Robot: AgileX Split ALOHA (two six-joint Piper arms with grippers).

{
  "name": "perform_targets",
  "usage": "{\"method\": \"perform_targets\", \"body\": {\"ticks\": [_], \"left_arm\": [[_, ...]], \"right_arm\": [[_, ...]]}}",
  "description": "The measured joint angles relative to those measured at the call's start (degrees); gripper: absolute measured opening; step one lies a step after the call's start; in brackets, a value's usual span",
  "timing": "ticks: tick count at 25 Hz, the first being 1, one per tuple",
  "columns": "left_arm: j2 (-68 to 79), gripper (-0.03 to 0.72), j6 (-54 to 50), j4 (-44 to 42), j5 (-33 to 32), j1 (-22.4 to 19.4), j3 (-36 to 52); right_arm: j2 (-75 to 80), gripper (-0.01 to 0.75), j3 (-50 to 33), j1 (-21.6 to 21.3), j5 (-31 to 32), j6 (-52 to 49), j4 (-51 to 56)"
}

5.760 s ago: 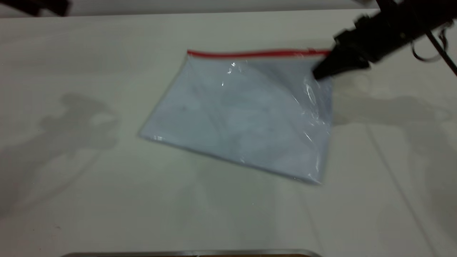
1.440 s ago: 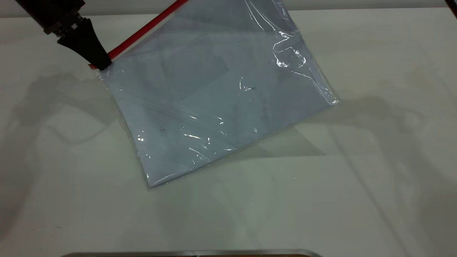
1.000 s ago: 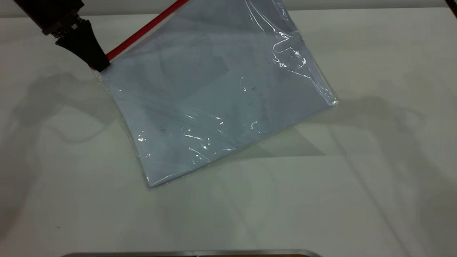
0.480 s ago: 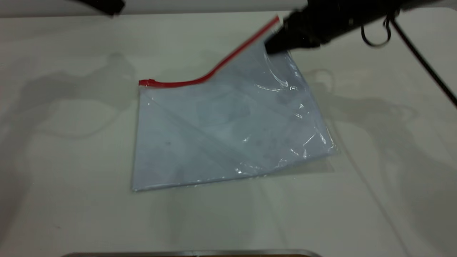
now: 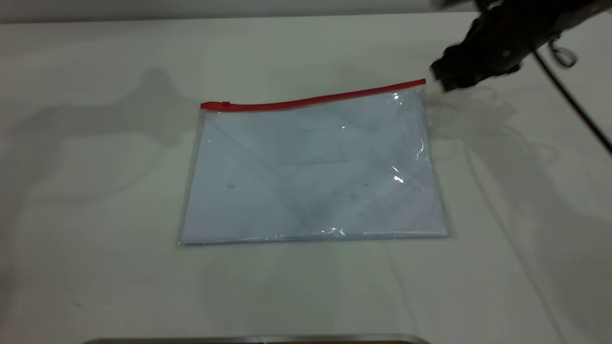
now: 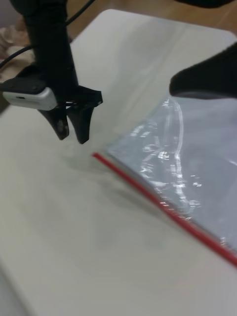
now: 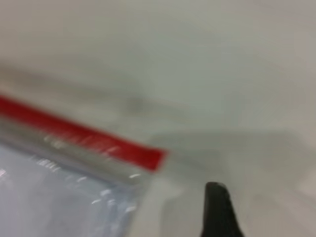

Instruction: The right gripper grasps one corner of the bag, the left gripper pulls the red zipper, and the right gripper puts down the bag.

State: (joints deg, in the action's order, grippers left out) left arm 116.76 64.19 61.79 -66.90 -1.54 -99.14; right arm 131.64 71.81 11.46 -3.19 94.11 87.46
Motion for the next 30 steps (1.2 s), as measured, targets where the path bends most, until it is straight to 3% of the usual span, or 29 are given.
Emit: {"method": "perform_targets", "body": {"ticks": [3,5,8,12,14,19,22,30], "left_arm": [[-5.6,0.416,-1.5,0.1,0.0,0.0,0.0],[-9.5,0.416,-3.3,0.1,0.0,0.0,0.0],[-15.5,0.416,-7.1,-1.1,0.0,0.0,0.0],[-23.0,0.416,-16.0,-7.6,0.0,0.0,0.0],[-26.7,0.416,-23.2,-13.3,0.0,0.0,0.0],[-36.3,0.416,-38.3,-29.4,0.0,0.0,0.7],[-43.0,0.416,-42.7,-34.1,-0.1,0.0,3.4],[-60.0,0.416,-49.1,-45.4,-0.1,0.0,22.0]], "right_arm": [[-6.5,0.565,-2.5,0.0,2.3,-0.1,2.5],[-10.7,0.565,-4.5,0.0,9.7,-1.4,3.5],[-15.2,0.560,-6.5,0.0,30.2,-6.3,0.5],[-18.0,0.536,-6.6,0.1,59.7,-15.8,-11.2],[-19.9,0.529,-6.7,0.1,67.1,-24.7,-18.1],[-27.6,0.527,-6.8,0.1,70.2,-46.0,-35.3],[-35.2,0.527,-6.9,0.1,70.7,-56.0,-45.0],[-59.1,0.527,-7.0,0.1,73.2,-76.8,-67.5]]}}
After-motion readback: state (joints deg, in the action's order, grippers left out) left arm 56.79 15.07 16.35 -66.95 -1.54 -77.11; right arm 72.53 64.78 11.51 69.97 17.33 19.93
